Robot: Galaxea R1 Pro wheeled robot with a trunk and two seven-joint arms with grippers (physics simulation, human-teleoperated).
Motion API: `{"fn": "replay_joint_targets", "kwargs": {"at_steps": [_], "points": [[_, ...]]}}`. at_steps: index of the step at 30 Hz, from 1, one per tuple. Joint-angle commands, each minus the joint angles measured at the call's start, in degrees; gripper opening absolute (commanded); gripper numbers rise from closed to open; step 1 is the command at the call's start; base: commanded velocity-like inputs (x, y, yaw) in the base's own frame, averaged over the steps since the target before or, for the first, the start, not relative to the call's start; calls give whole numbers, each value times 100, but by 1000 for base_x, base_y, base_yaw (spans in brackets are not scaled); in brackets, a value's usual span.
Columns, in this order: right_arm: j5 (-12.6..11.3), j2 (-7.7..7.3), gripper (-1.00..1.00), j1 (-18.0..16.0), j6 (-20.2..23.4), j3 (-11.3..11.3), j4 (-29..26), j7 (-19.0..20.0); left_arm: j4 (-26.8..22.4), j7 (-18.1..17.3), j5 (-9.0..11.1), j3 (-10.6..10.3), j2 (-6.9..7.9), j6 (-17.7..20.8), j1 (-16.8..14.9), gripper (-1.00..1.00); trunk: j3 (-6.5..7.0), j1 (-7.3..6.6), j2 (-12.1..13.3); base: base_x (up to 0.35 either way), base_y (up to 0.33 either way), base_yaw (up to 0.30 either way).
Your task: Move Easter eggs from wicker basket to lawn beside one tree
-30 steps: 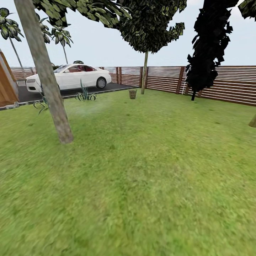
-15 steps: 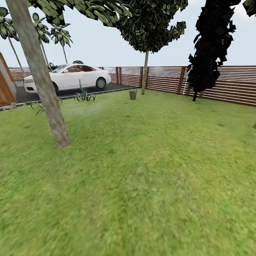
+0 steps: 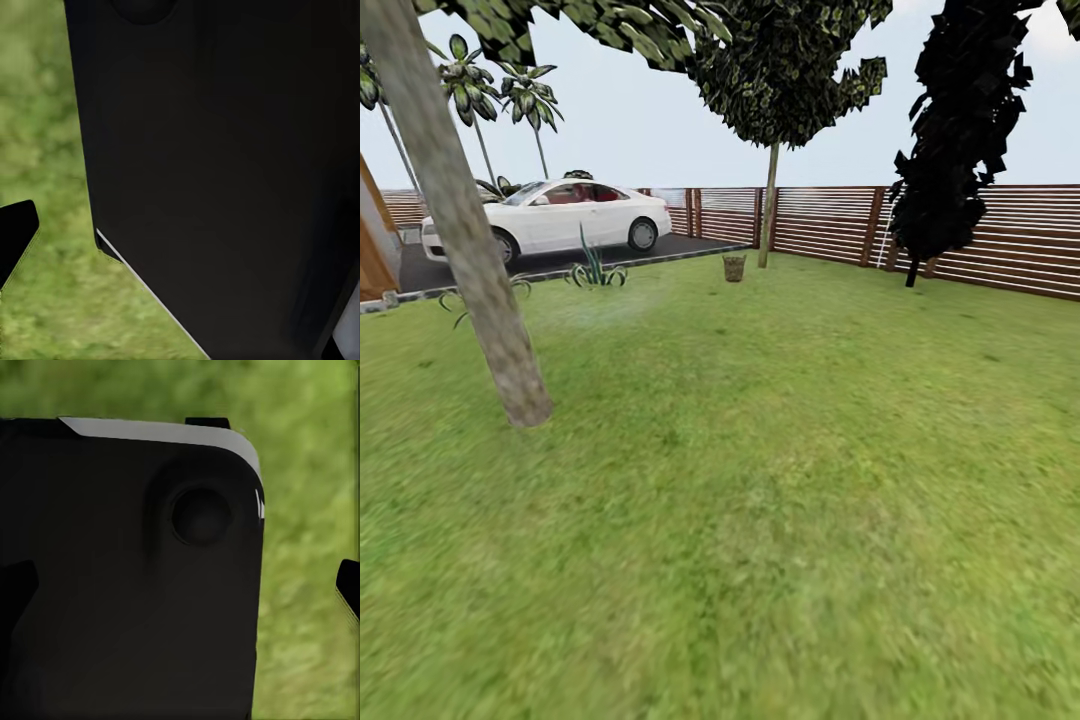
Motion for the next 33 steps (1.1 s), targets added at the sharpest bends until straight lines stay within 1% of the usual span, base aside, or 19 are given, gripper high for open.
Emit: {"fn": "replay_joint_targets", "kwargs": {"at_steps": [1,33], "points": [[2,4,100,-3,-19,0,5,0,-9,-4,3,4,0,-2,3,100,-4,3,-2,340,0,0],[9,13,100,-3,-19,0,5,0,-9,-3,3,4,0,-2,3,100,-4,3,-2,340,0,0]]}}
